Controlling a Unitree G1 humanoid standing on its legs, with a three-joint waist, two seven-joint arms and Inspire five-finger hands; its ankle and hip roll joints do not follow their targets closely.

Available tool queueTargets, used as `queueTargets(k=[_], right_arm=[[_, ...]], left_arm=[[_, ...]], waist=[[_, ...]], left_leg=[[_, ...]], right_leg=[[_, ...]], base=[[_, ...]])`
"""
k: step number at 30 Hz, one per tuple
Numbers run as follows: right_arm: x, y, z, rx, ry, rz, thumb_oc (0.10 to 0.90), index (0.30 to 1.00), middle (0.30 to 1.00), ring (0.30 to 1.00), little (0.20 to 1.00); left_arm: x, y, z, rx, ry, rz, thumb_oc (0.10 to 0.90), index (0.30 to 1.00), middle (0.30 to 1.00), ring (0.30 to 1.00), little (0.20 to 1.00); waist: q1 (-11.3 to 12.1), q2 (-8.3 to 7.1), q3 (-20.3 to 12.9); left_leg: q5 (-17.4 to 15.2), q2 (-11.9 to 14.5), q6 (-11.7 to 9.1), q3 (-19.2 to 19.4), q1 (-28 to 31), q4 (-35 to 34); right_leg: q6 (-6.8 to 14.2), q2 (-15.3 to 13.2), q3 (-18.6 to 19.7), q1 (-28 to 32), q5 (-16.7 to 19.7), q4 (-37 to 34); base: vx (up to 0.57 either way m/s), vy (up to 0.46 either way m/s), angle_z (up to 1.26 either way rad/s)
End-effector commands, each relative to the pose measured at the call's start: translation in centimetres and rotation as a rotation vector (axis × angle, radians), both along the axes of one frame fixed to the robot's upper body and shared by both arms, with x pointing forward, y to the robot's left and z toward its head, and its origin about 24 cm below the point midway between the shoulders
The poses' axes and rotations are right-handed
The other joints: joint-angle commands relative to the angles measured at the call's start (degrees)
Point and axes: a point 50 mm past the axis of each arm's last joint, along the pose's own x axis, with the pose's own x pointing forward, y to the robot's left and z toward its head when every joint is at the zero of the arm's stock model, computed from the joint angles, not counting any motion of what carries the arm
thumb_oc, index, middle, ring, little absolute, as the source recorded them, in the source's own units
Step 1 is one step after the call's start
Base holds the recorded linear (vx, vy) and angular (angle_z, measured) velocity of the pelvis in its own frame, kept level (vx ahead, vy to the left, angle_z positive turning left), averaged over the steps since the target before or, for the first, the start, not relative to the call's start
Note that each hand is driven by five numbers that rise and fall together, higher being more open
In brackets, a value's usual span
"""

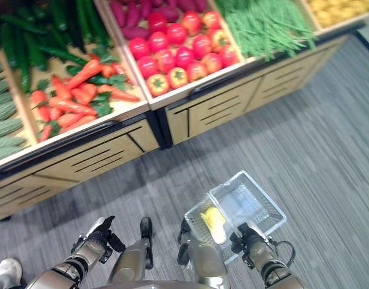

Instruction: Get the vegetables into the basket

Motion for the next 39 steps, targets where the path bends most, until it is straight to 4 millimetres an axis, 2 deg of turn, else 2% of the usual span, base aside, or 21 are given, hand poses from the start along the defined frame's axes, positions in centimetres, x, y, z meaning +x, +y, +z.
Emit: queueTargets(k=[1, 3, 5, 7, 11, 15, 16, 22, 24, 25, 26, 27, 29, 30, 31, 32, 33, 36, 39], right_arm=[[-3.5, -1.9, -0.8, -0.033, 0.1, -0.046, 0.4, 0.3, 0.3, 0.3, 0.3], [-3.9, -1.8, -1.0, -0.029, 0.112, -0.055, 0.4, 0.3, 0.3, 0.3, 0.3], [-4.5, -2.0, -1.2, -0.029, 0.127, -0.072, 0.4, 0.3, 0.3, 0.3, 0.3], [-4.8, -2.3, -1.2, -0.034, 0.133, -0.09, 0.4, 0.3, 0.3, 0.3, 0.3], [-4.8, -2.0, -1.3, -0.031, 0.134, -0.101, 0.4, 0.3, 0.3, 0.3, 0.3], [-4.2, -1.6, -1.3, -0.028, 0.123, -0.089, 0.4, 0.3, 0.3, 0.3, 0.3], [-3.9, -1.5, -1.2, -0.031, 0.114, -0.085, 0.4, 0.3, 0.3, 0.3, 0.3], [-3.4, -1.5, -1.0, -0.023, 0.086, -0.1, 0.4, 0.3, 0.3, 0.3, 0.3], [-3.6, -1.8, -0.9, -0.018, 0.071, -0.117, 0.4, 0.3, 0.3, 0.3, 0.3], [-3.8, -2.0, -0.8, -0.014, 0.062, -0.122, 0.4, 0.3, 0.3, 0.3, 0.3], [-3.9, -1.9, -0.9, -0.013, 0.064, -0.121, 0.4, 0.3, 0.3, 0.3, 0.3], [-4.2, -2.0, -0.9, -0.004, 0.054, -0.141, 0.4, 0.3, 0.3, 0.3, 0.3], [-4.6, -2.1, -0.9, 0.001, 0.049, -0.149, 0.4, 0.3, 0.3, 0.3, 0.3], [-4.8, -1.8, -1.1, 0.009, 0.043, -0.148, 0.4, 0.3, 0.3, 0.3, 0.3], [-4.9, -1.7, -1.1, 0.015, 0.043, -0.148, 0.4, 0.3, 0.3, 0.3, 0.3], [-5.1, -1.6, -1.2, 0.014, 0.044, -0.142, 0.4, 0.3, 0.3, 0.3, 0.3], [-5.2, -1.4, -1.3, 0.019, 0.044, -0.141, 0.4, 0.3, 0.3, 0.3, 0.3], [-5.5, -0.9, -1.5, 0.03, 0.045, -0.126, 0.4, 0.3, 0.3, 0.3, 0.3], [-5.5, -0.8, -1.5, 0.024, 0.04, -0.096, 0.4, 0.3, 0.3, 0.3, 0.3]], left_arm=[[-1.0, -0.9, -0.7, -0.023, 0.029, -0.009, 0.9, 1.0, 1.0, 1.0, 1.0], [-0.7, -1.2, -0.6, -0.026, 0.027, -0.03, 0.9, 1.0, 1.0, 1.0, 1.0], [-0.6, -1.6, -0.7, -0.032, 0.031, -0.049, 0.9, 1.0, 1.0, 1.0, 1.0], [-0.5, -1.8, -0.7, -0.034, 0.037, -0.073, 0.9, 1.0, 1.0, 1.0, 1.0], [-0.7, -1.8, -0.8, -0.022, 0.051, -0.086, 0.9, 1.0, 1.0, 1.0, 1.0], [-0.7, -1.6, -0.7, -0.012, 0.05, -0.1, 0.9, 1.0, 1.0, 1.0, 1.0], [-0.4, -1.7, -0.5, -0.008, 0.031, -0.116, 0.9, 1.0, 1.0, 1.0, 1.0], [0.9, -2.3, 0.7, -0.047, -0.084, -0.153, 0.9, 1.0, 1.0, 1.0, 1.0], [2.2, -2.4, 3.1, -0.078, -0.238, -0.211, 0.9, 1.0, 1.0, 1.0, 1.0], [2.6, -1.6, 5.1, -0.039, -0.335, -0.27, 0.9, 1.0, 1.0, 1.0, 1.0], [2.5, -1.5, 5.2, -0.037, -0.332, -0.269, 0.9, 1.0, 1.0, 1.0, 1.0], [2.3, -0.9, 7.1, -0.042, -0.432, -0.267, 0.9, 1.0, 1.0, 1.0, 1.0], [1.8, 0.0, 8.1, -0.034, -0.49, -0.247, 0.9, 1.0, 1.0, 1.0, 1.0], [1.8, 0.7, 9.7, -0.015, -0.578, -0.223, 0.9, 1.0, 1.0, 1.0, 1.0], [1.8, 0.9, 10.1, -0.007, -0.603, -0.217, 0.9, 1.0, 1.0, 1.0, 1.0], [2.3, 1.0, 11.6, 0.01, -0.686, -0.215, 0.9, 1.0, 1.0, 1.0, 1.0], [2.2, 1.1, 11.6, 0.013, -0.692, -0.204, 0.9, 1.0, 1.0, 1.0, 1.0], [2.8, 1.7, 14.0, 0.069, -0.812, -0.21, 0.9, 1.0, 1.0, 1.0, 1.0], [3.5, 2.6, 16.4, 0.206, -0.893, -0.272, 0.9, 1.0, 1.0, 1.0, 1.0]], waist=[[-0.42, 0.24, -4.1], [-0.67, 0.53, -4.73], [-1.75, 1.65, -5.35], [-2.37, 2.1, -5.5], [-2.02, 2.22, -5.21], [-1.06, 1.86, -5.4], [-0.68, 2.01, -5.94], [0.31, 2.5, -6.46], [1.2, 2.72, -6.5], [1.75, 2.61, -6.58], [1.66, 2.51, -6.59], [2.17, 2.24, -6.75], [2.52, 1.85, -7.0], [2.89, 1.46, -7.37], [2.94, 1.34, -7.59], [3.17, 1.24, -7.88], [3.17, 1.07, -8.1], [3.31, 0.83, -8.85], [3.1, 0.73, -9.48]], left_leg=[[0.34, 0.05, -0.55, 1.49, 5.08, -4.05], [-0.58, 0.38, -0.84, 3.11, 6.61, -4.05], [-2.11, 1.07, -1.84, 5.86, 7.89, -4.05], [-1.03, 0.96, -2.16, 6.4, 6.64, -4.05], [-3.04, 0.38, -1.2, 5.98, 7.47, -4.05], [-4.47, -0.99, 0.22, 6.63, 6.94, -4.05], [-5.75, -1.95, 1.0, 6.5, 6.89, -4.05], [-6.62, -3.31, 1.95, 5.99, 7.05, -4.05], [-6.77, -3.82, 2.31, 5.0, 7.36, -4.05], [-6.98, -4.09, 2.56, 4.29, 7.81, -4.05], [-6.99, -4.12, 2.57, 4.24, 7.92, -4.05], [-7.22, -4.27, 2.73, 3.81, 8.33, -4.05], [-7.47, -4.44, 2.83, 3.59, 8.84, -4.05], [-7.64, -4.59, 2.95, 3.4, 9.34, -4.05], [-7.77, -4.64, 2.98, 3.42, 9.61, -4.05], [-7.9, -4.67, 2.97, 3.34, 10.02, -4.05], [-7.94, -4.77, 3.02, 3.29, 10.13, -4.05], [-8.1, -4.83, 3.01, 3.35, 10.81, -4.05], [-8.19, -4.69, 2.88, 3.73, 11.15, -4.05]], right_leg=[[6.12, -1.5, 6.54, -0.03, -9.56, 8.38], [6.34, -1.74, 5.02, 0.4, -9.68, 7.7], [7.23, -1.89, 3.89, 0.79, -9.77, 7.6], [7.62, -2.62, 2.4, 0.92, -8.97, 7.25], [8.61, -3.15, 3.92, 1.73, -7.58, 7.1], [9.68, -3.73, 5.23, 2.1, -4.61, 4.08], [10.61, -4.19, 5.8, 2.62, -2.81, 1.95], [11.84, -5.09, 5.85, 3.39, -0.54, -0.23], [12.38, -5.66, 4.87, 4.2, -0.22, -0.3], [12.74, -5.97, 4.25, 4.78, -0.1, -0.2], [12.77, -5.98, 4.2, 4.93, -0.1, -0.24], [13.03, -6.19, 3.75, 5.44, -0.04, -0.22], [13.3, -6.32, 3.47, 5.99, -0.09, -0.2], [13.46, -6.48, 3.33, 6.52, -0.1, -0.29], [13.52, -6.52, 3.34, 6.78, -0.1, -0.34], [13.65, -6.56, 3.31, 7.11, -0.19, -0.24], [13.58, -6.53, 3.28, 7.36, -0.09, -0.49], [13.68, -6.56, 3.09, 8.04, 0.01, -0.75], [13.78, -6.34, 3.62, 8.09, 0.35, -1.17]], base=[[0.1, 0.028, 0.09], [0.07, 0.069, 0.26], [0.05, 0.136, 0.46], [0.0, 0.183, 0.61], [0.02, 0.236, 0.19], [-0.04, 0.282, -0.17], [-0.04, 0.305, -0.1], [-0.06, 0.198, -0.06], [-0.08, 0.14, 0.06], [-0.07, 0.089, 0.22], [-0.09, 0.095, 0.29], [-0.06, 0.05, 0.33], [-0.08, 0.058, 0.29], [-0.07, 0.049, 0.18], [-0.06, 0.045, 0.03], [-0.03, 0.024, 0.01], [-0.04, 0.022, 0.0], [-0.04, 0.017, 0.01], [-0.05, 0.009, -0.05]])
